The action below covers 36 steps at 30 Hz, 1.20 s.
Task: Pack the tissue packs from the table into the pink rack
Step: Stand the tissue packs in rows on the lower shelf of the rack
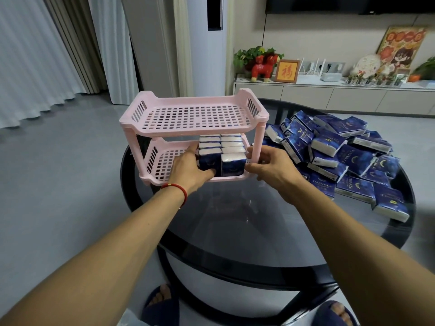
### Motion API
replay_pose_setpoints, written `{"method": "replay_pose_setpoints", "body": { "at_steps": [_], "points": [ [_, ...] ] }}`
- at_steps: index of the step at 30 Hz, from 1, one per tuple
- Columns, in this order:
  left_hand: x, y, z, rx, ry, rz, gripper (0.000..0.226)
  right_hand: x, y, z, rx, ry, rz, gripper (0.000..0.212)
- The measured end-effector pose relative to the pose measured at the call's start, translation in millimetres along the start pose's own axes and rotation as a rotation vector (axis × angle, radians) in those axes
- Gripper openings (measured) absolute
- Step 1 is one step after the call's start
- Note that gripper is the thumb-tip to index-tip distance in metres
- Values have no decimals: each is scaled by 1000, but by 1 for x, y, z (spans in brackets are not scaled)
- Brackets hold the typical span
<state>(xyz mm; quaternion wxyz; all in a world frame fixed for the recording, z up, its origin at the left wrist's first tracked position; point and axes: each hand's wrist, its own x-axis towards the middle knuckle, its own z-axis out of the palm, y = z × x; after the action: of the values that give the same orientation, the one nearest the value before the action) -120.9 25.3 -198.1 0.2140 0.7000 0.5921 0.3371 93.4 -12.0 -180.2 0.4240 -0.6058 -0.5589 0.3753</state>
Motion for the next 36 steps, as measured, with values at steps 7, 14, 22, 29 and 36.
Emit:
{"method": "replay_pose_setpoints", "body": {
  "at_steps": [7, 14, 22, 29, 36],
  "points": [
    [3, 1, 3, 93, 4, 44, 55, -2, 8, -5, -45, -1, -15, 42],
    [4, 3, 6, 131, 0, 66, 54, -5, 14, -7, -41, -46, -27, 40],
    [4, 10, 8, 87, -88, 3, 55, -3, 13, -2, -54, -9, -62, 21],
    [2, 9, 3, -11, -134, 7, 60, 0, 11, 5, -63, 53, -84, 15],
    [5, 10, 6, 20, -115, 6, 59, 3, 12, 7, -46, 85, -42, 11]
  ]
}}
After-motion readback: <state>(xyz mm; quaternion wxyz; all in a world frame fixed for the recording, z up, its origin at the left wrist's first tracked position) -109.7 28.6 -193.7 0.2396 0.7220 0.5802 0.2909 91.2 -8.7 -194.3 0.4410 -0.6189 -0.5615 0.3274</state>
